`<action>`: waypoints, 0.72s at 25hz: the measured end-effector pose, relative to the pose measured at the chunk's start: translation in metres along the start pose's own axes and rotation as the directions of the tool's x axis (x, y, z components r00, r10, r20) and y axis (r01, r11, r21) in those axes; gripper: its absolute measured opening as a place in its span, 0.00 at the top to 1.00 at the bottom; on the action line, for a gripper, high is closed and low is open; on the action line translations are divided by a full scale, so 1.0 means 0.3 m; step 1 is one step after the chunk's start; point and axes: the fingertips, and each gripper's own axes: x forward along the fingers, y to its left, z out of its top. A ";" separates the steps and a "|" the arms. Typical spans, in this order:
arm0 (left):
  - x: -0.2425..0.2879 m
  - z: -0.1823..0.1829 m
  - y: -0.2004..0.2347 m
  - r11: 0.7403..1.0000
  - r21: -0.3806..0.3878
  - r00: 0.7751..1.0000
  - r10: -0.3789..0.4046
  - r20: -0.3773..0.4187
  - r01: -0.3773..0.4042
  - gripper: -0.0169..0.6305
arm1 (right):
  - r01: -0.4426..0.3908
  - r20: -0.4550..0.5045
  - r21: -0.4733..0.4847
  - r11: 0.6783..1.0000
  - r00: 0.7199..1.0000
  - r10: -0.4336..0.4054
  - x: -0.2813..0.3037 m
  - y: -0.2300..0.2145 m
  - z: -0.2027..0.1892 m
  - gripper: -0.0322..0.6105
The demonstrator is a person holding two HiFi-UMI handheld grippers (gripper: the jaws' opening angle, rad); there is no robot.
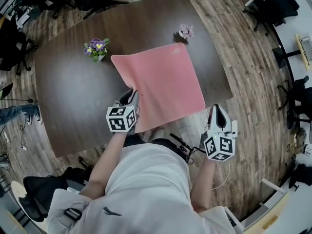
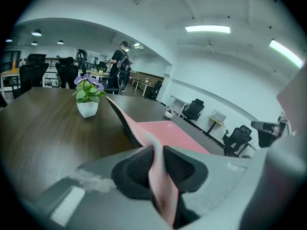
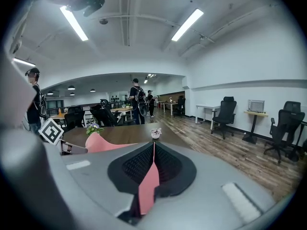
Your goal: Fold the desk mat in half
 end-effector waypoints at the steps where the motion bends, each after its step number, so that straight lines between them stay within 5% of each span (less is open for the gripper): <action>1: 0.013 0.010 -0.016 1.000 0.007 1.000 -0.008 0.002 0.008 0.85 | 0.007 0.001 0.003 1.000 1.000 -0.007 -0.007 -0.014 -0.003 0.94; 18: 0.216 0.112 -0.260 0.980 0.110 0.986 -0.165 -0.037 0.169 0.84 | 0.205 0.022 0.066 0.977 0.978 -0.207 -0.184 -0.203 -0.029 0.94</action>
